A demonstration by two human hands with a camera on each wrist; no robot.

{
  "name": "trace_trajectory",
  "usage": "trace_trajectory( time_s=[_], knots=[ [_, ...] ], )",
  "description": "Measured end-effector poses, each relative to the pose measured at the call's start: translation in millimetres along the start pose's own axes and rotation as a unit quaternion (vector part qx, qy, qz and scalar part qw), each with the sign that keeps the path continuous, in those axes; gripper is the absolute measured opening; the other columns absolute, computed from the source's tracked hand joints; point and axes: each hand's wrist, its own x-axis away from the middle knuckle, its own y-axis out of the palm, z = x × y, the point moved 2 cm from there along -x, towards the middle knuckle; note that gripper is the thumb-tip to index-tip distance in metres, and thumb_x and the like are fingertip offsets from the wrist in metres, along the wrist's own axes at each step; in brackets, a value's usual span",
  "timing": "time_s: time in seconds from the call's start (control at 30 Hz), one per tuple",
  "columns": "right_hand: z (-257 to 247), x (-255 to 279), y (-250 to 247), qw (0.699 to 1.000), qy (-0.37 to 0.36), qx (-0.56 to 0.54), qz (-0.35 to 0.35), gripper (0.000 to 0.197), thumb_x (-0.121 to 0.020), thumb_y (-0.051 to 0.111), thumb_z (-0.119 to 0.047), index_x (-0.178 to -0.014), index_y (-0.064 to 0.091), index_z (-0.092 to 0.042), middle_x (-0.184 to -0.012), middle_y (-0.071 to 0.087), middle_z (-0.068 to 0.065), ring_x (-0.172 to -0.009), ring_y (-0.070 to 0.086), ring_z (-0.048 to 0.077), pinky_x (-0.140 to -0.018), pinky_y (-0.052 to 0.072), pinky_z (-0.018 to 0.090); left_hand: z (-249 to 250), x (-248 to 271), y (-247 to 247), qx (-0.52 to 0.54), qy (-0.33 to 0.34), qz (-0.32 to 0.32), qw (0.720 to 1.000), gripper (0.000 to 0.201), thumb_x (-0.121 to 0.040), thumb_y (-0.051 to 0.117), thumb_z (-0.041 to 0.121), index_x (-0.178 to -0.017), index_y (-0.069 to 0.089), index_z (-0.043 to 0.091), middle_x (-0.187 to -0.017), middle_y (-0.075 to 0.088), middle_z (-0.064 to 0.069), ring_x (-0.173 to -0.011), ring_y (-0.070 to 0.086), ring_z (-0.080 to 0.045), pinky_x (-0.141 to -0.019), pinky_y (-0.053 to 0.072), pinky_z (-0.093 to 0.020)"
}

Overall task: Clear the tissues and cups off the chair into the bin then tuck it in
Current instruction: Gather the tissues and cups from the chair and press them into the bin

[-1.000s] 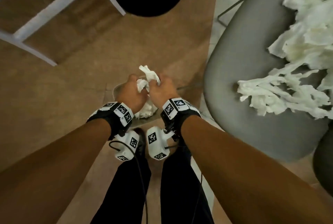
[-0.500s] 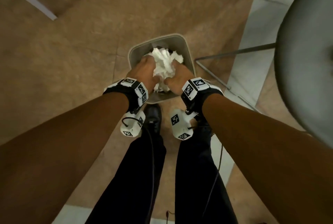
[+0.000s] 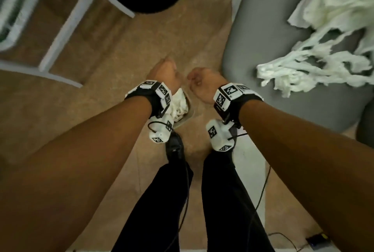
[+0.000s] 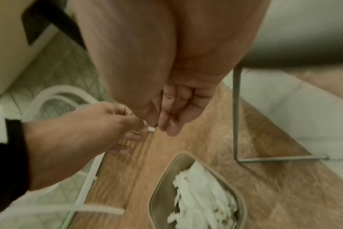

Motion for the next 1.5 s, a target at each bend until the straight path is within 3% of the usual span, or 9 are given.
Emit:
trace_trajectory(
  time_s=[0.23,0.43,0.57,0.73,0.93,1.2,1.3,1.37,1.5],
  knots=[
    [74.5,58.2,-119.6,0.988,0.05,-0.059,0.138,0.024,-0.087,0.053,-0.021,-0.105,0.07,-0.022,-0.102,0.074,0.004,-0.097,0.068,0.027,-0.088,0.054,0.032,162.4,2.1,5.7,0.004,0.172,0.04,0.984,0.015,-0.082,0.054,0.016,-0.097,0.052,0.015,-0.101,0.056,-0.005,-0.091,0.056,-0.03,-0.071,0.038,-0.032],
    [192.3,93.6,-192.8,0.957,0.151,-0.012,0.247,0.032,-0.088,0.056,-0.018,-0.119,0.064,-0.016,-0.128,0.059,0.012,-0.116,0.058,0.032,-0.099,0.047,0.035,251.5,19.6,79.2,-0.08,0.303,-0.065,0.947,0.075,-0.072,0.071,0.045,-0.137,0.04,0.026,-0.143,0.035,-0.003,-0.129,0.038,-0.027,-0.103,0.04,-0.045],
    [242.0,101.3,-204.1,0.959,0.154,0.043,0.233,0.057,-0.081,0.066,-0.025,-0.135,0.048,-0.018,-0.144,0.039,0.009,-0.128,0.044,0.034,-0.105,0.044,0.043,263.9,26.4,121.8,-0.177,0.302,-0.092,0.932,0.1,-0.068,0.073,0.052,-0.151,0.021,0.035,-0.158,0.022,0.001,-0.141,0.024,-0.028,-0.106,0.03,-0.051],
    [255.2,94.8,-198.0,0.98,0.087,0.113,0.137,0.099,-0.071,0.081,-0.031,-0.151,0.022,-0.028,-0.158,0.016,0.004,-0.134,0.038,0.04,-0.103,0.046,0.053,261.5,21.2,127.1,-0.173,0.324,-0.067,0.928,0.033,-0.085,0.058,0.014,-0.118,0.056,0.014,-0.12,0.051,-0.008,-0.113,0.042,-0.032,-0.093,0.036,-0.038],
    [253.3,65.5,-189.9,0.975,0.086,0.167,0.116,0.119,-0.073,0.082,-0.022,-0.155,-0.003,-0.039,-0.165,-0.002,0.005,-0.13,0.042,0.044,-0.097,0.05,0.05,262.5,8.1,106.1,-0.111,0.305,-0.068,0.943,0.031,-0.086,0.055,0.012,-0.116,0.052,0.009,-0.114,0.046,-0.009,-0.103,0.049,-0.027,-0.085,0.044,-0.037],
    [226.0,46.2,-196.8,0.986,0.015,0.123,0.111,0.051,-0.081,0.068,-0.015,-0.13,0.058,-0.023,-0.126,0.053,0.011,-0.113,0.057,0.034,-0.094,0.046,0.035,267.0,-1.3,105.0,-0.08,0.276,-0.099,0.953,0.103,-0.075,0.06,0.008,-0.155,0.0,0.03,-0.155,0.019,0.001,-0.12,0.051,-0.033,-0.087,0.053,-0.047],
    [205.2,47.7,-177.4,0.991,-0.008,0.114,0.075,0.037,-0.085,0.062,-0.009,-0.123,0.062,-0.012,-0.116,0.062,0.013,-0.11,0.06,0.031,-0.089,0.046,0.032,266.2,-3.0,108.0,-0.077,0.264,-0.137,0.951,0.075,-0.079,0.058,0.008,-0.148,0.033,0.022,-0.137,0.043,-0.004,-0.12,0.05,-0.029,-0.095,0.049,-0.046],
    [194.0,52.1,-165.4,0.992,0.0,0.091,0.088,0.03,-0.09,0.056,-0.011,-0.12,0.06,-0.01,-0.111,0.064,0.013,-0.105,0.062,0.032,-0.086,0.05,0.035,264.4,-2.7,105.1,-0.059,0.263,-0.11,0.957,0.035,-0.08,0.056,0.008,-0.115,0.058,0.013,-0.115,0.051,-0.006,-0.108,0.053,-0.03,-0.089,0.049,-0.046],
    [183.9,60.6,-149.4,0.989,0.027,-0.001,0.142,0.038,-0.087,0.062,-0.018,-0.12,0.044,-0.014,-0.101,0.065,0.008,-0.091,0.064,0.029,-0.076,0.051,0.037,245.9,3.4,95.4,-0.044,0.242,-0.069,0.967,0.007,-0.08,0.052,0.016,-0.087,0.053,0.015,-0.095,0.05,-0.004,-0.09,0.052,-0.026,-0.076,0.047,-0.041]
  ],
)
